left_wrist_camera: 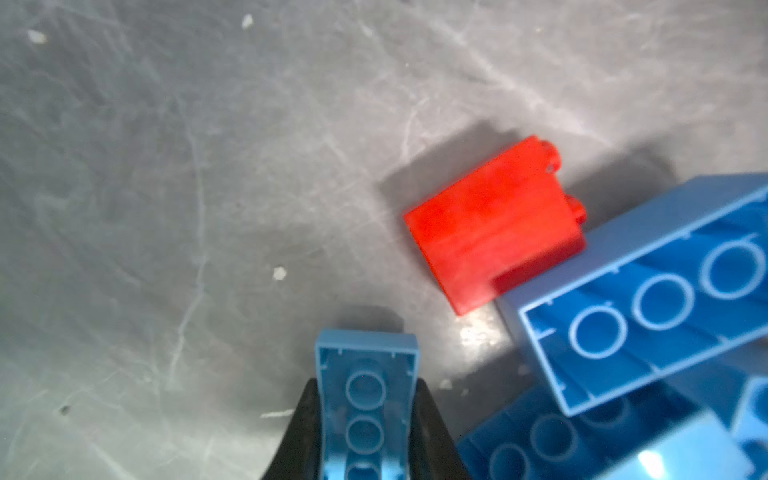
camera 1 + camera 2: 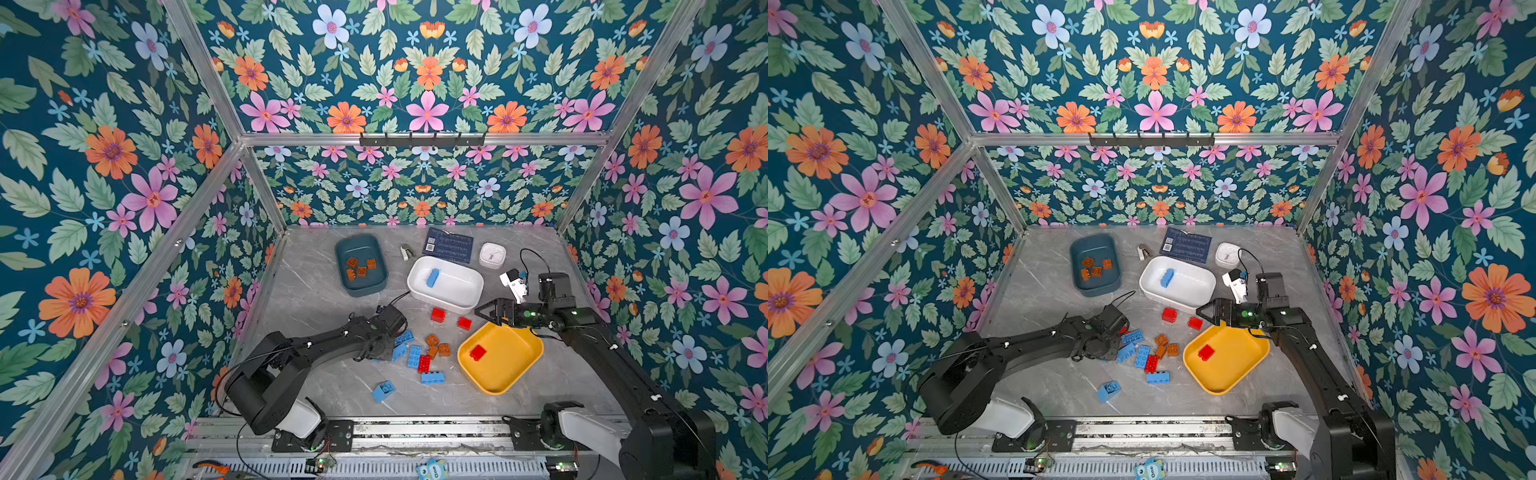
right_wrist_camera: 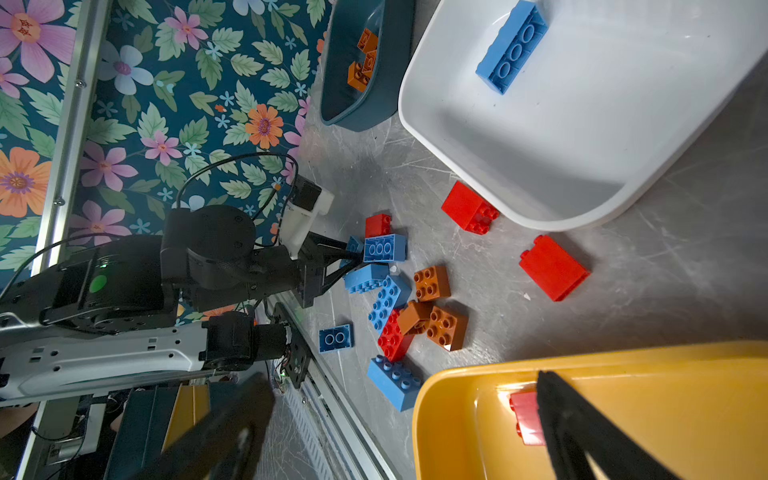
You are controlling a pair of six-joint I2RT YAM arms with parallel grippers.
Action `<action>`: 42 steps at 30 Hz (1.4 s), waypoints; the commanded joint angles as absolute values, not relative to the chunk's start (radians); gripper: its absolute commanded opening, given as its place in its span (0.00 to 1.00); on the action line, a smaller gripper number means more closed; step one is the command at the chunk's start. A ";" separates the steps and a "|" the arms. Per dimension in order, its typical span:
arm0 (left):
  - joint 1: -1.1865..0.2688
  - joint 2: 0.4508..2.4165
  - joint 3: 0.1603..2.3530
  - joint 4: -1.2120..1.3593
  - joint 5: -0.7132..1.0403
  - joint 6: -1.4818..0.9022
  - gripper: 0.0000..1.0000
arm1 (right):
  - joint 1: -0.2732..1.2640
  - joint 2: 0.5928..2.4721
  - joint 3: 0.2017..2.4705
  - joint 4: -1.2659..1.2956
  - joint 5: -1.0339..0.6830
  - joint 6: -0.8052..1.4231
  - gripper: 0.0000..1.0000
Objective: Sort the legos into containers by color
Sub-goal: 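Carry the light blue brick into the white tub and release it with the left gripper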
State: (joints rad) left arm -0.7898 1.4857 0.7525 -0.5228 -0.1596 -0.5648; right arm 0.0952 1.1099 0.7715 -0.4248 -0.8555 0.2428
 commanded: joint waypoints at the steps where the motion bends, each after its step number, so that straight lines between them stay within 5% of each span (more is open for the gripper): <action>1: -0.788 1.457 0.799 -0.584 -0.185 -0.550 0.24 | 0.096 1.115 0.782 -0.422 -0.849 0.242 0.99; 8: -0.734 1.515 1.039 -0.579 -0.162 -0.446 0.25 | 0.096 1.132 0.810 -0.404 -0.843 0.250 0.99; 18: -0.710 1.898 1.549 -0.496 -0.111 -0.296 0.25 | 0.095 1.154 0.852 -0.376 -0.830 0.265 0.99; 27: -0.701 2.139 1.785 -0.514 -0.078 -0.268 0.28 | 0.095 1.169 0.859 -0.374 -0.821 0.255 0.99; 29: -0.697 2.157 1.794 -0.519 -0.080 -0.268 0.34 | 0.094 1.170 0.857 -0.375 -0.817 0.251 0.99; 33: -0.690 2.144 1.804 -0.541 -0.060 -0.268 0.65 | 0.095 1.171 0.851 -0.374 -0.819 0.247 0.99; 37: -0.690 2.067 1.753 -0.546 -0.057 -0.275 0.79 | 0.094 1.172 0.848 -0.371 -0.821 0.247 0.99; 42: -0.701 1.916 1.582 -0.557 -0.056 -0.315 0.82 | 0.095 1.174 0.846 -0.358 -0.827 0.249 0.99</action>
